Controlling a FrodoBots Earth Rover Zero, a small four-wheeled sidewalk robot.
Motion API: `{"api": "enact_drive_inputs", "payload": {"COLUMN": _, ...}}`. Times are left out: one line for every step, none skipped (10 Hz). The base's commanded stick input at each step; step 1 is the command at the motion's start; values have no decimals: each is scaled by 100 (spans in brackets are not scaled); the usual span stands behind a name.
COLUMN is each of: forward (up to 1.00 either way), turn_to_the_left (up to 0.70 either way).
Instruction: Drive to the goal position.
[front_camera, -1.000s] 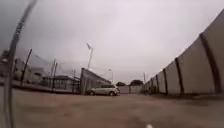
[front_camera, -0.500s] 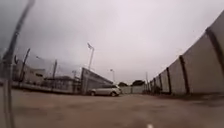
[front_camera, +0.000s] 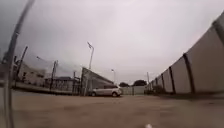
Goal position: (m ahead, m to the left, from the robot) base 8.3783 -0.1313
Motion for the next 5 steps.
{"api": "enact_drive_inputs", "payload": {"forward": 98, "turn_to_the_left": 4}}
{"api": "enact_drive_inputs", "payload": {"forward": 98, "turn_to_the_left": 4}}
{"api": "enact_drive_inputs", "payload": {"forward": 98, "turn_to_the_left": 4}}
{"api": "enact_drive_inputs", "payload": {"forward": 98, "turn_to_the_left": 4}}
{"api": "enact_drive_inputs", "payload": {"forward": 98, "turn_to_the_left": 4}}
